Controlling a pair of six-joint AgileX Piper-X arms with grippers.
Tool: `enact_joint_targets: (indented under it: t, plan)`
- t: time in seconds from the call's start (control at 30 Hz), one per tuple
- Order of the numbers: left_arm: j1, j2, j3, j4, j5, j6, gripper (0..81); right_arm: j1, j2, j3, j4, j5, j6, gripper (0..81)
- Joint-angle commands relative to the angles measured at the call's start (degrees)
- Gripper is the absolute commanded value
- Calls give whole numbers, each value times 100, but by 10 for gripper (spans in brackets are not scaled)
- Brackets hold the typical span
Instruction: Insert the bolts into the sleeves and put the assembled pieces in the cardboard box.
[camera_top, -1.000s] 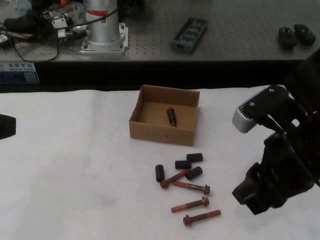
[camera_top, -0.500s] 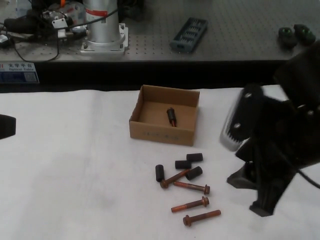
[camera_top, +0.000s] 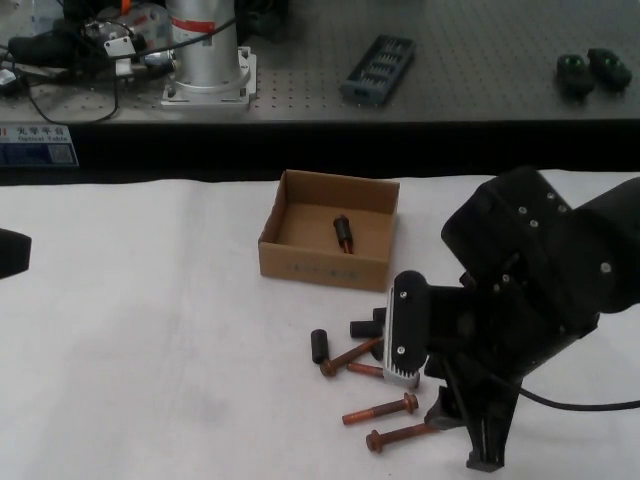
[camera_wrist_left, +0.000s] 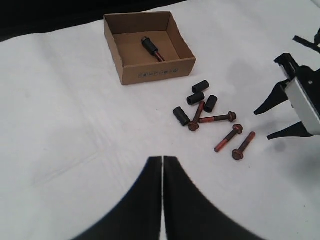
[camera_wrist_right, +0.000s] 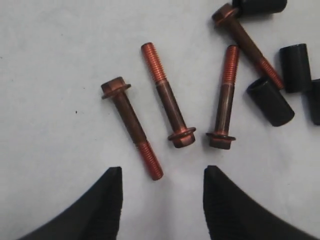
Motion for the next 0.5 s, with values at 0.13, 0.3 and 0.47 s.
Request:
enact_joint_targets:
  t: [0.13, 0.3, 0.47]
  plan:
    - [-17, 19, -2, -32, -41, 57, 6, 32, 65, -12, -154, -170, -166, 339]
    - [-17, 19, -2, -32, -41, 57, 6, 325, 65, -12, -155, -383, -120, 319]
    - [-17, 19, -2, -32, -41, 57, 6, 631, 65, -12, -139, -383, -121, 319]
